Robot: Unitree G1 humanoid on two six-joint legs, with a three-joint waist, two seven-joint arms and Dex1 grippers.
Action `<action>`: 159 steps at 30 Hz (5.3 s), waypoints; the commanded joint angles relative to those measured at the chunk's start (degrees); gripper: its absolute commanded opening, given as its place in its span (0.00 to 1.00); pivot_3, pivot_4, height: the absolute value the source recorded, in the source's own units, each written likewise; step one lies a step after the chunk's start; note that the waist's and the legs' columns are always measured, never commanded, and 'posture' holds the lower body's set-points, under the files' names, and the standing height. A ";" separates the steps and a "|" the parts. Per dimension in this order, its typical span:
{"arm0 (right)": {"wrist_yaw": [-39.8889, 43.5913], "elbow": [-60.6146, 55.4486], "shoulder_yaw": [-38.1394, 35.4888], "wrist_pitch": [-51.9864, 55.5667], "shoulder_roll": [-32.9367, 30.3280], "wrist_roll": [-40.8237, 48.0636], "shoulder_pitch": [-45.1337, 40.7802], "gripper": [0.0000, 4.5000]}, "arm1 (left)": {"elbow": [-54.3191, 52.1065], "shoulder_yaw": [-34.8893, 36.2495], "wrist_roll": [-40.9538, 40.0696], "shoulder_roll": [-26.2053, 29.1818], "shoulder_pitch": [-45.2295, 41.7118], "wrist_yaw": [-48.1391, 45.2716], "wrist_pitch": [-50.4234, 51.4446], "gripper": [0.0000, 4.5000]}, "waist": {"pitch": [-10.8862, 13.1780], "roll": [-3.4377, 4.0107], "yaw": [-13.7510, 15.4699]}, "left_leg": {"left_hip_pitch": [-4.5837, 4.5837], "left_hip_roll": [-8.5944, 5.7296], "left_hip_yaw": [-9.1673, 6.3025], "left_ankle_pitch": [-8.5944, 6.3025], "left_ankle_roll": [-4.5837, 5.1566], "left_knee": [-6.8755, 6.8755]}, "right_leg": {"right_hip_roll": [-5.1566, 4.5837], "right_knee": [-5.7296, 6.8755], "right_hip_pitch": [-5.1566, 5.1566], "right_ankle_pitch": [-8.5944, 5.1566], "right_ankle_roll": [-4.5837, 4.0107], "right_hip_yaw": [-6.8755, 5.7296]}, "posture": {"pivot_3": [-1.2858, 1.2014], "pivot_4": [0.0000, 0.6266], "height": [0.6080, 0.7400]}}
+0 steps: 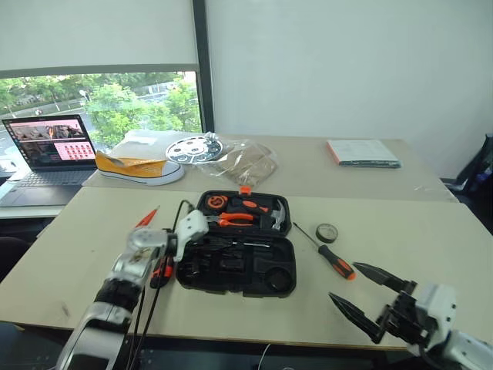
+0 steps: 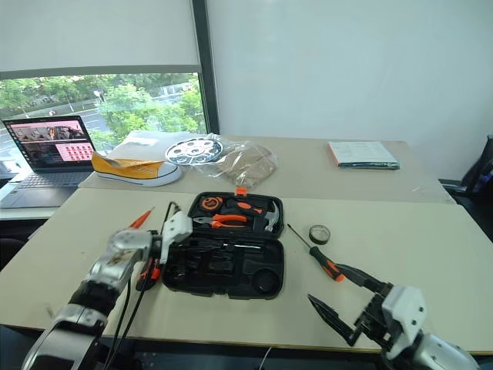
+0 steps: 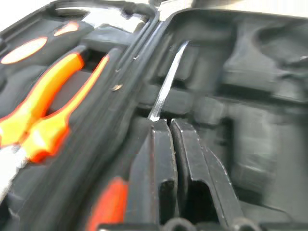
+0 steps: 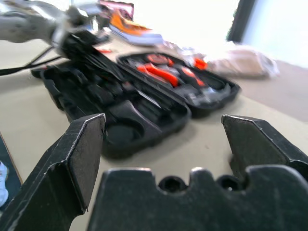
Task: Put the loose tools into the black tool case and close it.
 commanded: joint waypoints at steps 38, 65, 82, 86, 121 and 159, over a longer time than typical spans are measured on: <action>-8.50 16.57 14.73 45.01 -15.36 -8.74 -37.71 0.31 | -22.30 17.53 -15.18 12.05 25.27 1.00 6.06 1.00 | 0.12 0.12 0.41 | -0.93 -0.53 0.03 -0.23 0.40 -0.08 | -0.81 -0.18 -0.75 -0.09 0.46 -0.74 | 0.52 0.24 1.00; 12.30 23.88 45.37 38.08 -3.51 -23.80 -72.14 0.23 | -28.87 18.32 -17.08 10.87 30.22 4.43 9.27 1.00 | 0.34 -0.05 -0.21 | -1.08 -0.62 0.07 0.13 0.34 0.04 | -0.86 0.03 -1.04 0.28 0.29 -0.79 | 0.52 0.24 1.00; 16.44 29.97 47.70 35.80 -4.22 -30.05 -73.75 0.23 | -30.92 18.84 -16.93 11.38 32.56 6.34 9.19 1.00 | 0.34 -0.04 -0.99 | -0.93 -0.69 0.10 0.11 0.35 0.07 | -0.93 0.01 -0.87 0.33 0.50 -0.73 | 0.52 0.24 1.00; 18.23 31.36 48.35 36.72 -3.29 -30.14 -74.46 0.23 | -31.15 18.82 -16.84 11.40 32.63 6.55 9.18 1.00 | 0.34 -0.04 -1.03 | -0.93 -0.68 0.10 0.11 0.35 0.09 | -0.94 0.07 -0.90 0.34 0.48 -0.72 | 0.52 0.24 1.00; 22.37 42.01 42.06 26.38 5.02 -26.76 -76.41 0.01 | -29.54 18.28 -15.20 10.53 31.60 8.66 8.40 1.00 | 0.36 0.00 -1.31 | -0.98 -0.66 0.14 0.11 0.34 0.04 | -0.93 0.03 -0.97 0.32 0.45 -0.74 | 0.52 0.24 1.00; 15.02 19.77 9.49 6.28 4.56 -2.51 -39.91 0.99 | -15.89 35.80 -15.09 11.44 37.23 31.14 21.29 1.00 | 0.34 -0.02 -0.45 | -0.81 -0.25 0.17 0.23 0.06 -0.09 | -0.90 -0.09 -0.85 0.51 0.04 -0.77 | 0.52 0.24 1.00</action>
